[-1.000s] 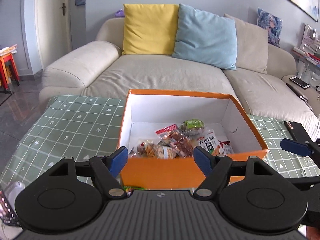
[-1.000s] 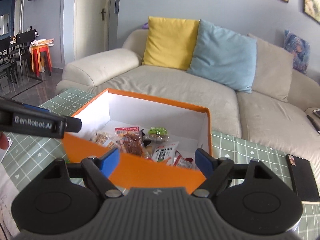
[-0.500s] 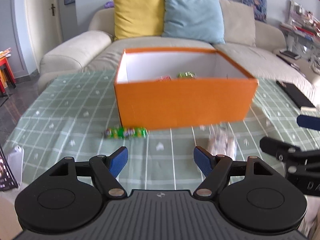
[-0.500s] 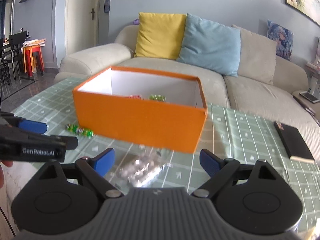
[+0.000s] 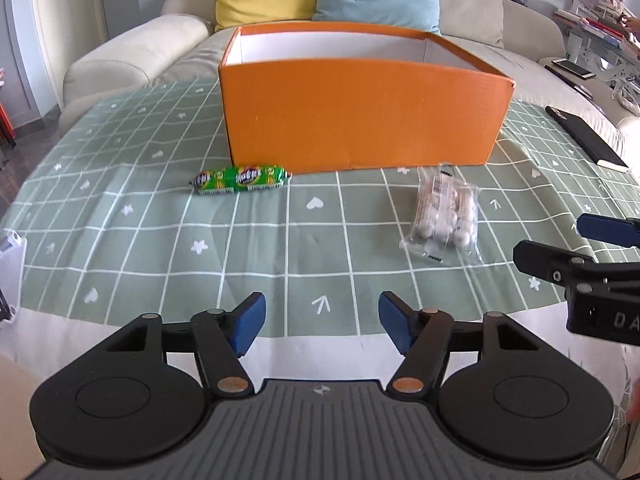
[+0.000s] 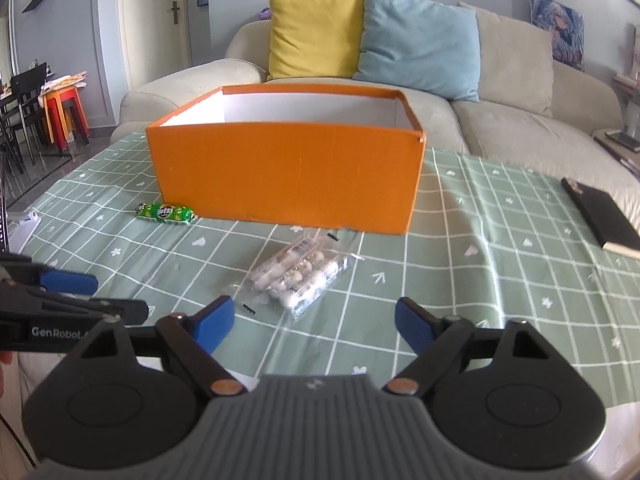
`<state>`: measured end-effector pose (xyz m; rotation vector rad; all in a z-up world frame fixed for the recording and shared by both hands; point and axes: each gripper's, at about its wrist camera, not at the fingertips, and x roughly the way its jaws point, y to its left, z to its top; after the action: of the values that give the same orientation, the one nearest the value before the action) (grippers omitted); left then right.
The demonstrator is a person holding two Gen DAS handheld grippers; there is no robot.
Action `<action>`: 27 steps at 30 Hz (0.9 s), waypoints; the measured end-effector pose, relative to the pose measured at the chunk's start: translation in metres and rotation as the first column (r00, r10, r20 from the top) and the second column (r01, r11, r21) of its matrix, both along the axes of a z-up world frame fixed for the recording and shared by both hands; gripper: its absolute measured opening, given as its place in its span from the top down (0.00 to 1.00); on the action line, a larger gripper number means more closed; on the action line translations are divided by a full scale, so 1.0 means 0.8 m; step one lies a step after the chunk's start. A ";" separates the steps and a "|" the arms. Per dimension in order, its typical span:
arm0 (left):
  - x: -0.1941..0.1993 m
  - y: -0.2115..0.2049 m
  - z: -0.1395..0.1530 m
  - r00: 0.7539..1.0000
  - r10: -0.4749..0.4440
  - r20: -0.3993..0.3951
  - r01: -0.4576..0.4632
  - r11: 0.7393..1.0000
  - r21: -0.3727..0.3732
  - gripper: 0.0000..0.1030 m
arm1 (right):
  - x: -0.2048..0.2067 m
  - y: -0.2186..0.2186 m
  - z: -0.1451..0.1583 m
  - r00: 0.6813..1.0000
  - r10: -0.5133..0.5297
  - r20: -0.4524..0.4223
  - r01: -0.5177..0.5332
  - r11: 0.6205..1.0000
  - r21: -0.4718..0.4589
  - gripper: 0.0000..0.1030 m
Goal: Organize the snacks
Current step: 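Move both open tools back toward the remaining snacks on the table, then grasp the green sausage stick with left tool while right tool grasps the clear white-ball pack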
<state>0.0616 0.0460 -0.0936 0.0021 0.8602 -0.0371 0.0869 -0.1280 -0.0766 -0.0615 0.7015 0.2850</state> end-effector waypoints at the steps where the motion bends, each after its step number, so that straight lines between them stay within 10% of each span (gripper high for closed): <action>1: 0.001 0.001 -0.002 1.000 -0.001 0.001 0.001 1.000 -0.004 0.26 | 0.003 0.000 -0.003 1.000 0.000 -0.005 0.000 1.000 0.005 0.20; 27: 0.116 0.064 -0.010 0.999 -0.006 0.041 -0.001 0.986 0.166 0.23 | 0.102 0.038 -0.046 0.973 -0.053 -0.223 0.070 0.995 0.071 0.16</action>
<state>0.1546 0.0968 -0.1013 0.1595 0.8194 0.0317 0.1684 -0.0975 -0.1136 0.0677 0.9109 0.2620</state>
